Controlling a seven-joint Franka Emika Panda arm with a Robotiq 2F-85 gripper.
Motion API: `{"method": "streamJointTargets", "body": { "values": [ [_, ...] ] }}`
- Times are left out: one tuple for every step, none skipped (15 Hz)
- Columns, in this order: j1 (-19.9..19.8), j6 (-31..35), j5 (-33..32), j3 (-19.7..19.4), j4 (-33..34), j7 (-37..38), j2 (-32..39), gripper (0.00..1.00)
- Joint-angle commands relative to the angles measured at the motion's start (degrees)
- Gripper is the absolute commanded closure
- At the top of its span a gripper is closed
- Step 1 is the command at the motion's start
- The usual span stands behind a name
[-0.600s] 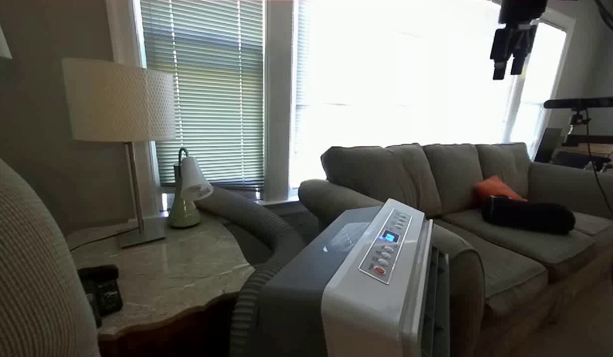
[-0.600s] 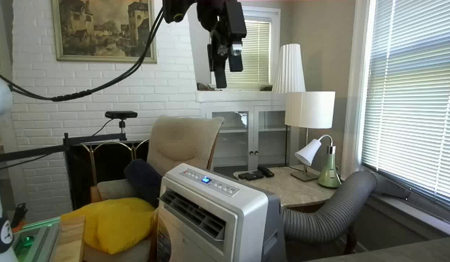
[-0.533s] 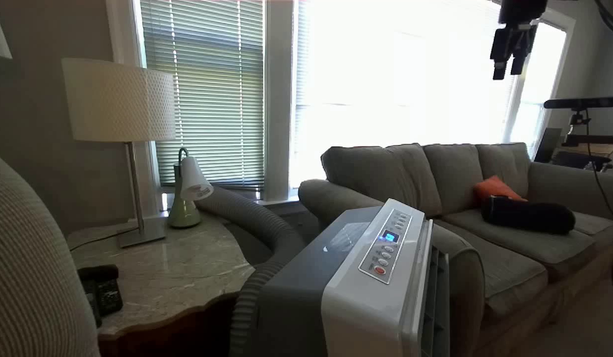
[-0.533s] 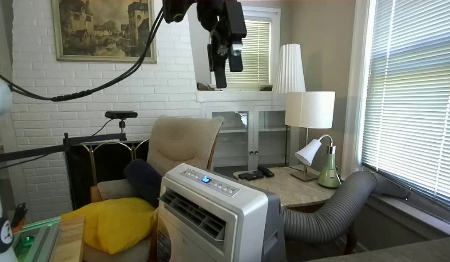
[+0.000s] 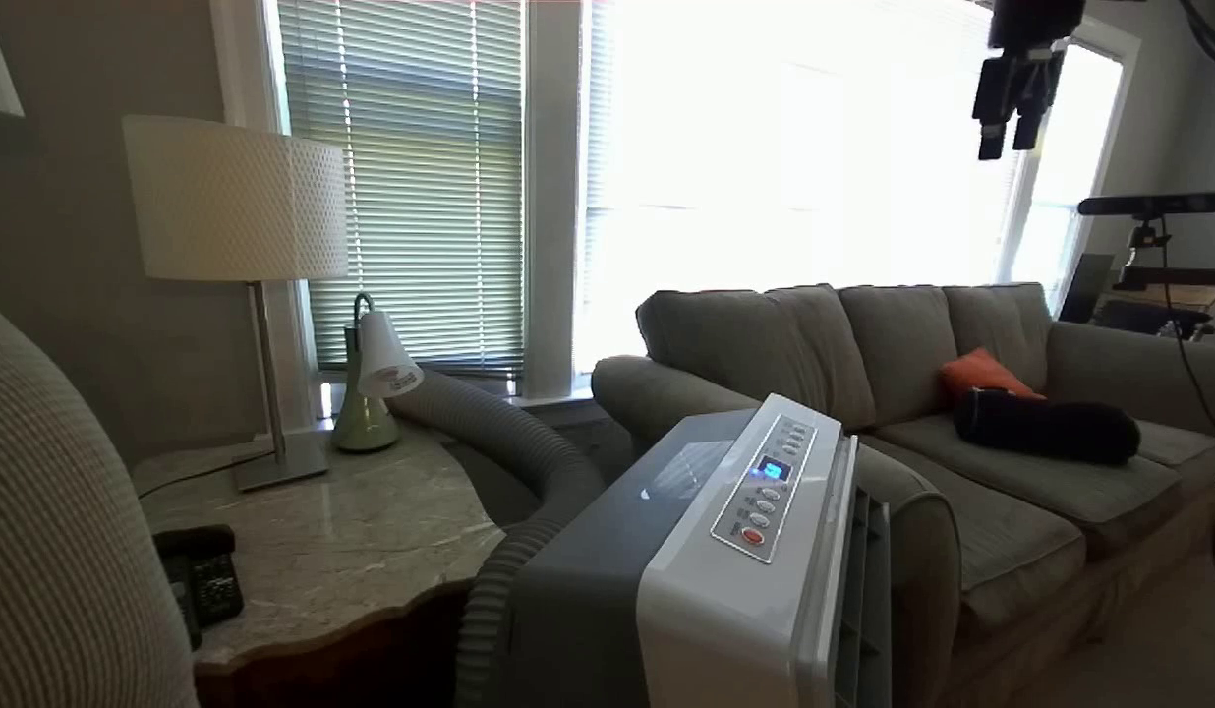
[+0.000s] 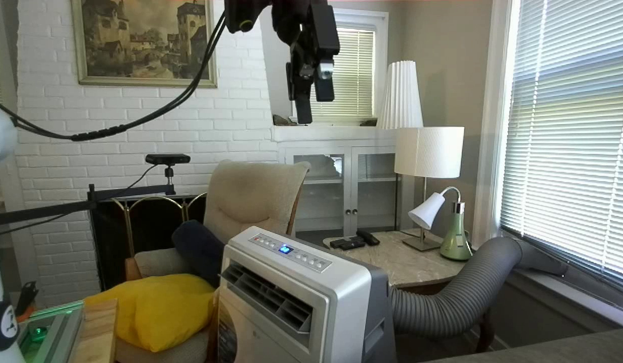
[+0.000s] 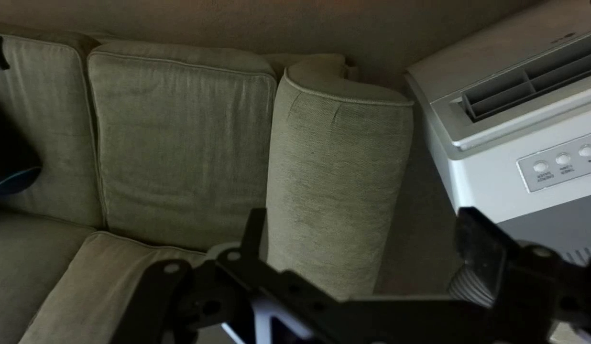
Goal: Press the second button from the right on the air conditioner.
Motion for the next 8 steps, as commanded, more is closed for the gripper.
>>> {"method": "streamJointTargets", "body": {
  "values": [
    [2.9,-2.3,2.3,0.4,-0.1,1.5,1.2,0.00],
    [3.7,-2.4,3.1,0.6,-0.4,1.5,1.2,0.00],
    [4.8,-2.3,3.9,1.0,-0.9,1.3,1.2,0.00],
    [5.9,-2.1,5.2,1.2,-1.0,1.0,1.4,0.00],
    [6.9,-1.3,6.3,1.5,-1.2,1.0,1.7,0.00],
    [7.8,-0.7,7.4,1.8,-1.3,0.9,2.0,0.00],
    [8.6,0.5,8.6,2.1,-1.5,1.1,2.4,0.00],
    [9.4,1.5,9.7,2.5,-1.5,1.3,3.1,0.00]
  ]
}}
